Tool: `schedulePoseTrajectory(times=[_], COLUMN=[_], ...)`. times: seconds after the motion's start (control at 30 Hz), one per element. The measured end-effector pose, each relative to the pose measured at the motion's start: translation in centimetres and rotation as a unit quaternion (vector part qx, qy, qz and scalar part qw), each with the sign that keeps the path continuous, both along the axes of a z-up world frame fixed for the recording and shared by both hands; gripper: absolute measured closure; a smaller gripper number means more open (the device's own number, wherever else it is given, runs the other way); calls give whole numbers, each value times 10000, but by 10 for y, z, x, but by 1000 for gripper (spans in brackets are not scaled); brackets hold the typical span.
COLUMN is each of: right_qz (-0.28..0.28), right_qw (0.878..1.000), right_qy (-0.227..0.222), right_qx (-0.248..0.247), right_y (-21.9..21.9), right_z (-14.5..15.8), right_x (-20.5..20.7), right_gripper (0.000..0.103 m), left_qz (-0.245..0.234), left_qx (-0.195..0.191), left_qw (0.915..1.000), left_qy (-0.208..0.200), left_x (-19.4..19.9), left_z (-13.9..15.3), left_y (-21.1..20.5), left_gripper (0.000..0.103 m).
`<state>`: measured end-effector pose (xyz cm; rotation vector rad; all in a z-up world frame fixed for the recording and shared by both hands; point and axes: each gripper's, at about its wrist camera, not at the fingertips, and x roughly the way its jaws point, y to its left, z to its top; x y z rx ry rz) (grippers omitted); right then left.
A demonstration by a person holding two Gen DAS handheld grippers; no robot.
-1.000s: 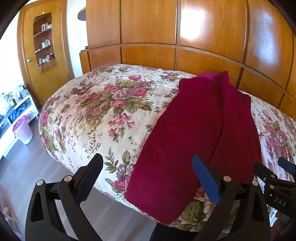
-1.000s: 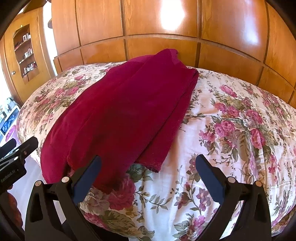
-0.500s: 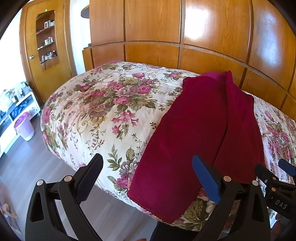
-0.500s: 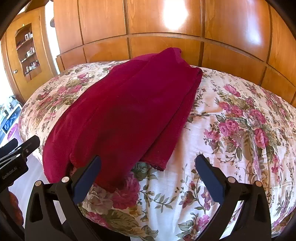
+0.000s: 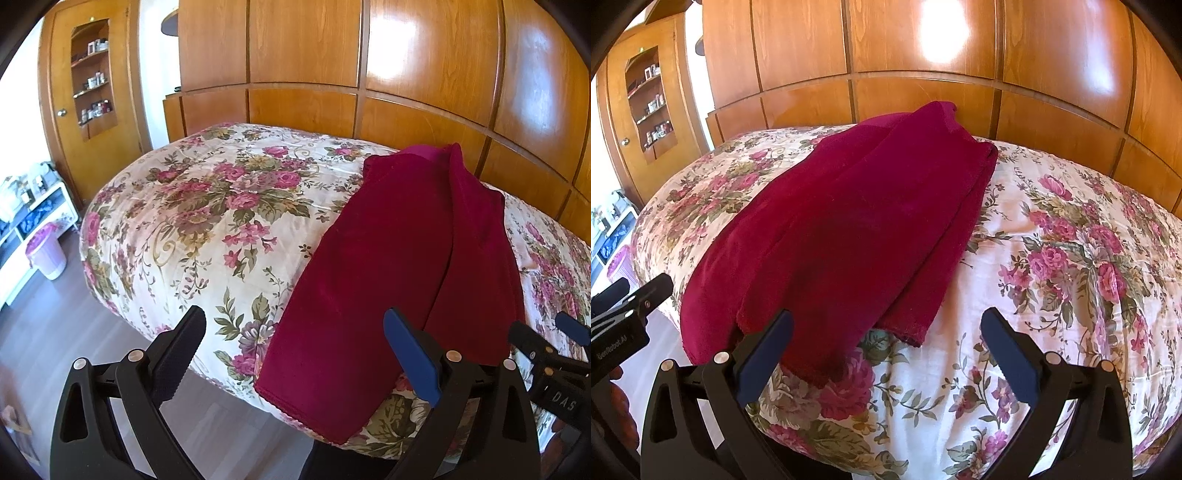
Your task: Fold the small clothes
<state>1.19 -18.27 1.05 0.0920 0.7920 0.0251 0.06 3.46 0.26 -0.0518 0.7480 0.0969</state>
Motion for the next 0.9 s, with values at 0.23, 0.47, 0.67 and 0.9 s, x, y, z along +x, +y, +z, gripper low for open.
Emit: schedulePoseTrajectory(times=[0.23,0.47,0.67,0.9], right_qz=[-214,30,845,1260], right_qw=[9998,9997,9951,9916], right_qy=[-25,-7,462,222], right_qx=[47,241,212,188], right_y=[-23,-23,18,7], right_z=[2,5,-23,-9], right_x=[10,32,73,71], right_gripper=[2,2,21,78], left_qz=[-202,-467,-784,-687], left_qx=[-122,-38,-103,-949], left_qw=[9996,9979,9936,9919], left_qy=[159,445,802,486], left_x=[-2,4,15,19], left_z=[-13,-35,-58,-25], left_y=[3,-7,-16,18], left_gripper=[9,21,68,101])
